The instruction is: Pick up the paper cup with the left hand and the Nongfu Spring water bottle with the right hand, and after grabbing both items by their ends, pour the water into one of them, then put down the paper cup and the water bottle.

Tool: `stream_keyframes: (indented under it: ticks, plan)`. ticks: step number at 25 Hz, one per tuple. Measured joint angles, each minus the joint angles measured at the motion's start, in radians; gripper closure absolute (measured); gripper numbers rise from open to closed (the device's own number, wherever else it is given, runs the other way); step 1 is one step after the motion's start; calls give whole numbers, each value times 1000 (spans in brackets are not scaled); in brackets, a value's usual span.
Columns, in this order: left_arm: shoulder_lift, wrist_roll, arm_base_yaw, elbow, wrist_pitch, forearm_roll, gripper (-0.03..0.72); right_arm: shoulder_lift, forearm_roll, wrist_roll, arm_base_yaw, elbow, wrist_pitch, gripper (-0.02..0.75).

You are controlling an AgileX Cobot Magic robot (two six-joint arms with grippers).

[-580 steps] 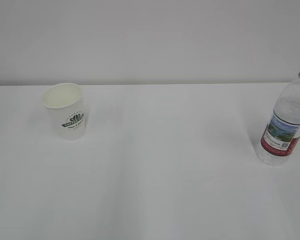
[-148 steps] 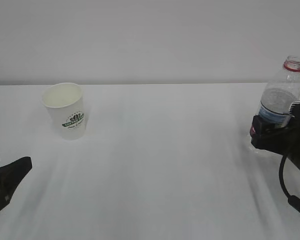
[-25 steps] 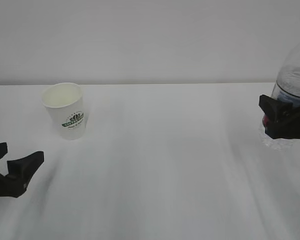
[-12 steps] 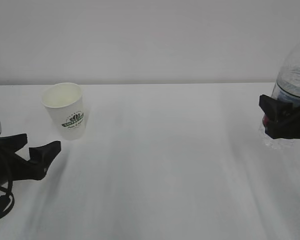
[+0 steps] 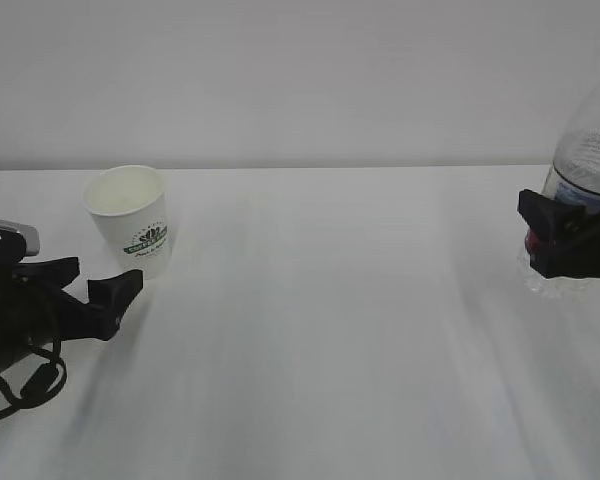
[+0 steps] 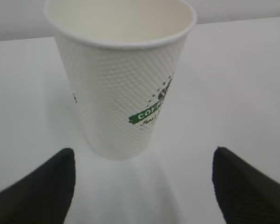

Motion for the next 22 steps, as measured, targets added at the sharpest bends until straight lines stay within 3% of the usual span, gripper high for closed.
stream_keyframes:
  ticks: [22]
  plan:
    - [176, -2, 6, -201, 0, -34, -3, 0, -2, 0, 0, 0, 0, 223]
